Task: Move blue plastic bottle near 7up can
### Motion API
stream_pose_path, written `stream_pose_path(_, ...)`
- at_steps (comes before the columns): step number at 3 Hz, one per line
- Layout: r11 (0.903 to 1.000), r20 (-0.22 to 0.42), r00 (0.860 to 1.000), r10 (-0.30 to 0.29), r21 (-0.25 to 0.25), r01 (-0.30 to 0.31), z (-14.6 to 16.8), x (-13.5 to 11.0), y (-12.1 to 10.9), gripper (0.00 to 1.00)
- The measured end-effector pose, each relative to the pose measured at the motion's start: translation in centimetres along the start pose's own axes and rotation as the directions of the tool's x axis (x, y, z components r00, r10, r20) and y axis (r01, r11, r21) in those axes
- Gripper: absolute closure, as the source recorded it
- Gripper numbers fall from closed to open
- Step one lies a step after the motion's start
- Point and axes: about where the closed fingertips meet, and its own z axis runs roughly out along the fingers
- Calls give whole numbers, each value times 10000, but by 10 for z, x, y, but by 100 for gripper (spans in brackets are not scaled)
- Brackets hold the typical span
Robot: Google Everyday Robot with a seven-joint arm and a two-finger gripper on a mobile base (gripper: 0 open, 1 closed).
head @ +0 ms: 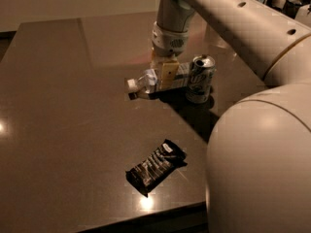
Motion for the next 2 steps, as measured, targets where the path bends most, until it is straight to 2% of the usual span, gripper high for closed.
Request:
stream_pose_path(1,9997,59,10000,-9,242,8,2,-2,-8,14)
stream_pose_path(2,9992,101,9999,-16,402,12,4,-3,-13,0)
